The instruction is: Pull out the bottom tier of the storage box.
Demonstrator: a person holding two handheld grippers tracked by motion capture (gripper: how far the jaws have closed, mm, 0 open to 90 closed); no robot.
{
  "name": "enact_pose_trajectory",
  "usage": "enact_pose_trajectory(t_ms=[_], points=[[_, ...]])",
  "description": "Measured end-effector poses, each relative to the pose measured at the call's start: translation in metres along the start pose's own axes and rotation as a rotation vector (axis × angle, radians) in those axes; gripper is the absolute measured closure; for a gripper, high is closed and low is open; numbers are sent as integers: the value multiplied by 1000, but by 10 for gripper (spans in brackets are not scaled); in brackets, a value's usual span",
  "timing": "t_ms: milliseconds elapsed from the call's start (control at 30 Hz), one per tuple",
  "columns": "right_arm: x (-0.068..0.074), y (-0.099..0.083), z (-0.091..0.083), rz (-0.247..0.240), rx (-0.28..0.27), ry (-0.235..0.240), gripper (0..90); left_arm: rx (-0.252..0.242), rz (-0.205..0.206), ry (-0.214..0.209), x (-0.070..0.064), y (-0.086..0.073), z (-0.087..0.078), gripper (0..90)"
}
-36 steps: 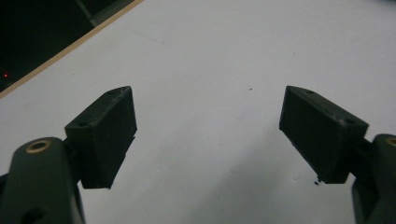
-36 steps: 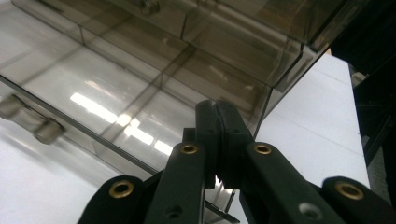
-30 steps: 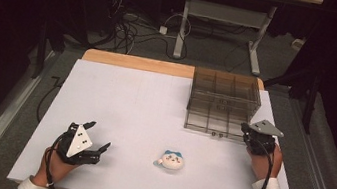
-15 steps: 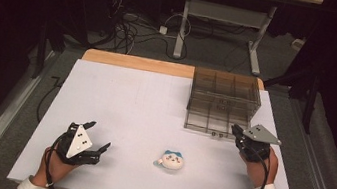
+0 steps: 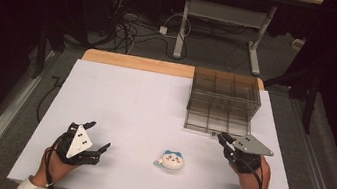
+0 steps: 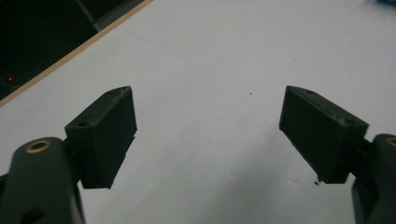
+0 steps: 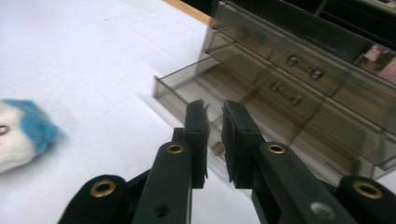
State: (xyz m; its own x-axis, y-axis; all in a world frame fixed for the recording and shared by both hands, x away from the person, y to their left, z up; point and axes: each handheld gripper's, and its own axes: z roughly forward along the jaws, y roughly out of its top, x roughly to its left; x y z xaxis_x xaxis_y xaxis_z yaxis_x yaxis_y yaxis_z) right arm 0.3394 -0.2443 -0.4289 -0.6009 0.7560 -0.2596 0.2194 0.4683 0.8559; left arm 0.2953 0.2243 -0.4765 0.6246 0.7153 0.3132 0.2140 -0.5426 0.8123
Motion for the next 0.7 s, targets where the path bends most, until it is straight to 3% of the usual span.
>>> enact_pose_trajectory(t_ms=[100, 367, 467, 533, 700], points=[[7, 0, 0, -5, 1, 25, 754, 0, -2, 1, 0, 0, 0, 181], [25, -1, 9, 16, 20, 92, 508, 2, 0, 2, 0, 0, 0, 181], [33, 0, 14, 5, 39, 147, 446, 4, -3, -1, 1, 0, 0, 181], [40, 0, 16, -8, 35, 159, 387, 4, -2, -2, 0, 0, 0, 181], [57, 2, 24, 12, 61, 245, 302, 6, 0, -2, 0, 0, 1, 181]])
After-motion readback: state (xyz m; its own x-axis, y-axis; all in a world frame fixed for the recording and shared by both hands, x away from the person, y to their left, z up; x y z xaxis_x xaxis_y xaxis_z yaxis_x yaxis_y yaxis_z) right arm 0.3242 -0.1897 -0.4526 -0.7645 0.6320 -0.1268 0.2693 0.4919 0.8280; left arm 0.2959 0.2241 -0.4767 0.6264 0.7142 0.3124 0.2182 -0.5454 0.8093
